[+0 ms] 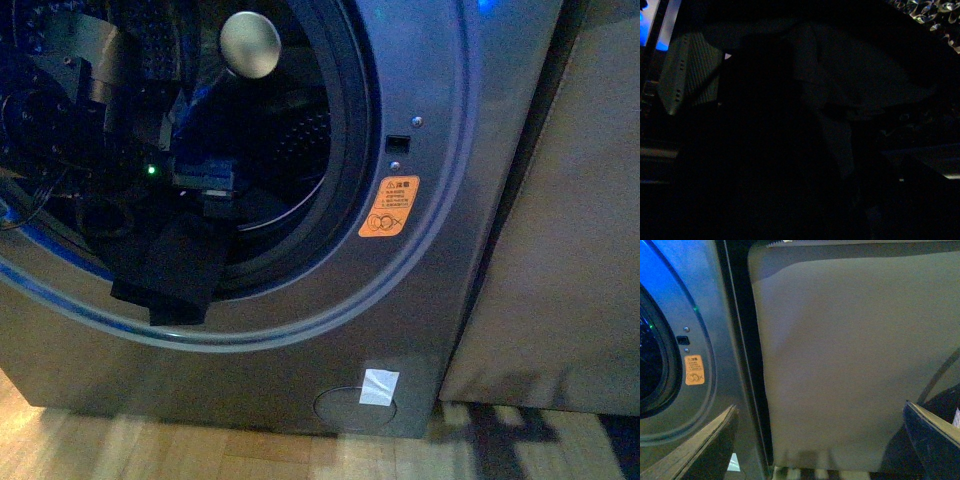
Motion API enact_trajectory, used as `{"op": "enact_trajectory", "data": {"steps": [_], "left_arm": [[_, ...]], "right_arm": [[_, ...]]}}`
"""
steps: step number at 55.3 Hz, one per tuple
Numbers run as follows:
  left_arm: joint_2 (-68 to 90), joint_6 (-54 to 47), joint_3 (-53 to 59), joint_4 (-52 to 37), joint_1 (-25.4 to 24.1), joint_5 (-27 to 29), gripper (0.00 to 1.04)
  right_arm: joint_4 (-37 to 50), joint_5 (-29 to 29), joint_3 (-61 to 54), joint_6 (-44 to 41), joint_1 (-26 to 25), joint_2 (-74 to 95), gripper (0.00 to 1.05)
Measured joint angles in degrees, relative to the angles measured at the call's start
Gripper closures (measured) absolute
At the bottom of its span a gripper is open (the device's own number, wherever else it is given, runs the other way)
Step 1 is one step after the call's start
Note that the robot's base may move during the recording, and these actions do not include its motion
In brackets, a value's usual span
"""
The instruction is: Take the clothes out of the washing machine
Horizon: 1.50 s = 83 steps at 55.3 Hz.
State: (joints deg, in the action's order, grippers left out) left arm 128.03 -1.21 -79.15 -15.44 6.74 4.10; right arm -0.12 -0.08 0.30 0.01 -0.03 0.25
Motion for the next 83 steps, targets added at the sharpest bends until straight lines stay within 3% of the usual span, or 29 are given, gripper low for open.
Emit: {"op": "enact_trajectory", "data": {"steps": [31, 60, 83], "left_arm": [[9.53, -2.12, -19.21, 11.61, 0.17, 0.9, 0.07], [25.22, -5.49, -45.09, 34.36, 0.22, 8.22, 0.07], [27.17, -4.2, -49.27, 39.74, 1.01, 7.96, 0.07]], "right_arm": [[0.0, 0.0, 0.0, 0.0, 0.0, 0.0, 0.07], [0.0, 0.0, 0.0, 0.0, 0.0, 0.0, 0.07], [0.0, 0.0, 0.0, 0.0, 0.0, 0.0, 0.07]]}}
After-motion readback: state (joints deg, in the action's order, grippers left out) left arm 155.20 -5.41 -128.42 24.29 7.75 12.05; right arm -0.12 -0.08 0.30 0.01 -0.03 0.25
